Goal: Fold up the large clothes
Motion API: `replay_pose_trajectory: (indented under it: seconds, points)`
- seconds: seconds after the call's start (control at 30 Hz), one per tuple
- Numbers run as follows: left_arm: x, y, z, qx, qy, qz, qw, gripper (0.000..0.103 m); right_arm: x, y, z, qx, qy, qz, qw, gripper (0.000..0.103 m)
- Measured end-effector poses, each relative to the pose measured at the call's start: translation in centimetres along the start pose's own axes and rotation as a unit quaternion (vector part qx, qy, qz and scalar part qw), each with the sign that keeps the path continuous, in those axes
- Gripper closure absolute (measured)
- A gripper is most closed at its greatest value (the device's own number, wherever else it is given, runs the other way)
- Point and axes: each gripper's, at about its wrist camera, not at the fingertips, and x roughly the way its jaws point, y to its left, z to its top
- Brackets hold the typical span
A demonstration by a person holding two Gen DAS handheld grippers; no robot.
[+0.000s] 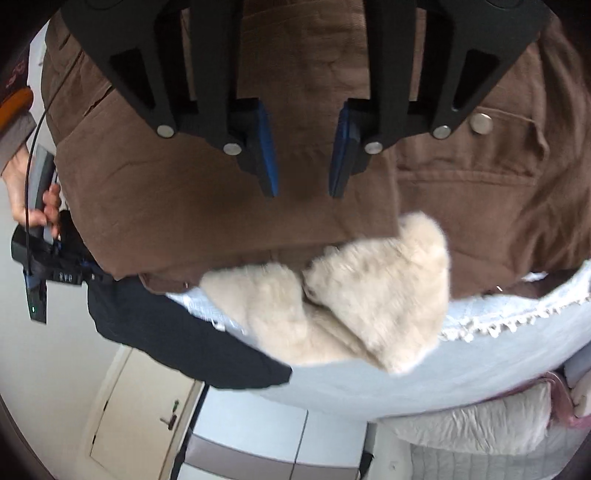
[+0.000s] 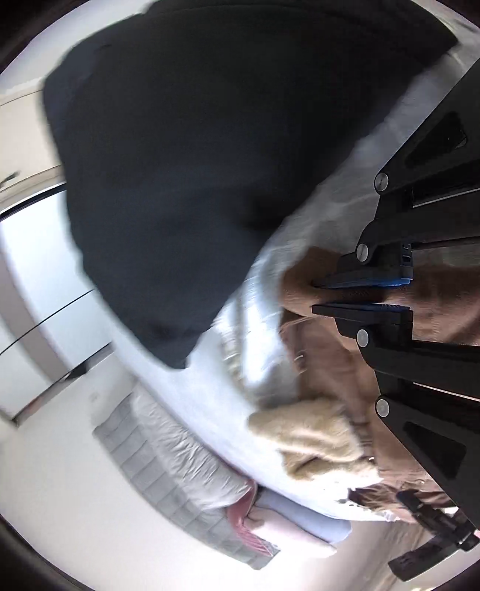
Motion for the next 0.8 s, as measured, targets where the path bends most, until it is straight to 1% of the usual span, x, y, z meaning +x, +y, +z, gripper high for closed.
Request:
replay_pose_trajectory:
  seconds: [0.03, 0.07, 0.1, 0.13, 0.17, 0.2, 0.23, 0.27, 0.3, 0.33, 0.37, 0.4, 0.47, 0.53, 0.57, 0.63, 0.67, 0.7, 0.73, 0.77, 0.8]
  points:
    - [1.1, -0.5, -0.7, -0.001, 0.016, 0.006, 0.9999, 0.073, 0.0, -1.2, 0.4, 0.019, -0.01, -0.038, 0.999, 0.098]
    - [1.1, -0.8, -1.0, 0.009, 0.003, 0.014, 0.9999, 0.073, -0.1, -2.4, 0.6, 0.048, -0.01, -0.04, 0.998, 0.094]
    - [0.6, -1.1, -1.0, 0.017, -0.004, 0.015, 0.9997, 0.069, -0.6, -3.2, 0.6, 0.069, -0.009, -0.03, 0.997, 0.094]
    - [0.1, -1.4, -0.9, 0.022, -0.006, 0.007, 0.9997, 0.066, -1.2, -3.4, 0.4, 0.068, -0.007, -0.019, 0.998, 0.093]
    - [-0.6, -1.5, -0.8, 0.026, -0.011, -0.001, 0.9996, 0.057, -2.0, -2.8, 0.0, 0.04, -0.002, -0.013, 0.999, 0.091]
    - [-1.3, -1.7, -0.7, 0.03, -0.021, -0.008, 0.9993, 0.051, -3.1, -1.6, -0.8, -0.007, 0.003, -0.017, 1.0, 0.089]
    - [-2.0, -2.0, -0.7, 0.035, -0.031, -0.014, 0.9988, 0.048, -4.2, -0.4, -1.8, -0.047, 0.007, -0.021, 0.999, 0.084]
    - [-2.4, -2.3, -0.6, 0.044, -0.036, -0.024, 0.9981, 0.043, -5.2, 0.6, -3.0, -0.074, 0.011, -0.014, 0.997, 0.077]
    - [-2.5, -2.8, -0.7, 0.057, -0.034, -0.035, 0.9972, 0.037, -6.0, 1.6, -4.0, -0.092, 0.015, 0.001, 0.996, 0.074]
    - [-2.6, -3.2, -1.0, 0.071, -0.03, -0.043, 0.9961, 0.036, -6.7, 2.6, -5.6, -0.111, 0.021, 0.02, 0.993, 0.065]
    - [-2.5, -3.6, -1.6, 0.083, -0.023, -0.047, 0.9952, 0.032, -7.0, 3.2, -6.8, -0.124, 0.026, 0.026, 0.992, 0.055]
    - [-2.0, -3.7, -2.2, 0.093, -0.008, -0.046, 0.9946, 0.026, -7.1, 4.0, -8.4, -0.143, 0.037, 0.026, 0.989, 0.053]
    - [0.1, -3.7, -3.9, 0.099, 0.043, -0.035, 0.9935, 0.024, -5.8, 4.8, -11.5, -0.176, 0.073, 0.004, 0.982, 0.053]
    - [-0.6, -3.9, -4.9, 0.117, 0.028, -0.026, 0.9924, 0.024, -3.8, 4.2, -14.0, -0.198, 0.116, -0.048, 0.972, 0.053]
    - [-1.1, -4.1, -4.9, 0.117, 0.039, -0.019, 0.9922, 0.024, -4.1, 4.1, -14.4, -0.201, 0.102, -0.052, 0.973, 0.053]
    - [-2.8, -4.1, -4.8, 0.111, 0.05, -0.009, 0.9925, 0.024, -5.7, 4.4, -14.0, -0.183, 0.088, -0.069, 0.977, 0.053]
    - [-3.8, -3.9, -4.7, 0.11, 0.047, -0.009, 0.9928, 0.024, -7.0, 5.0, -13.7, -0.177, 0.079, -0.07, 0.979, 0.051]
    - [-5.1, -3.6, -4.7, 0.106, 0.037, -0.007, 0.9936, 0.023, -8.1, 5.5, -13.6, -0.177, 0.068, -0.068, 0.98, 0.051]
    - [-6.2, -3.2, -4.7, 0.099, 0.027, -0.004, 0.9947, 0.023, -9.7, 6.1, -13.4, -0.177, 0.052, -0.062, 0.981, 0.049]
    - [-7.3, -2.7, -4.7, 0.089, 0.021, 0.0, 0.9958, 0.021, -10.8, 6.7, -13.2, -0.177, 0.039, -0.059, 0.982, 0.04]
    - [-8.3, -2.2, -4.7, 0.078, 0.018, 0.003, 0.9968, 0.019, -12.5, 7.5, -13.0, -0.175, 0.022, -0.057, 0.983, 0.034]
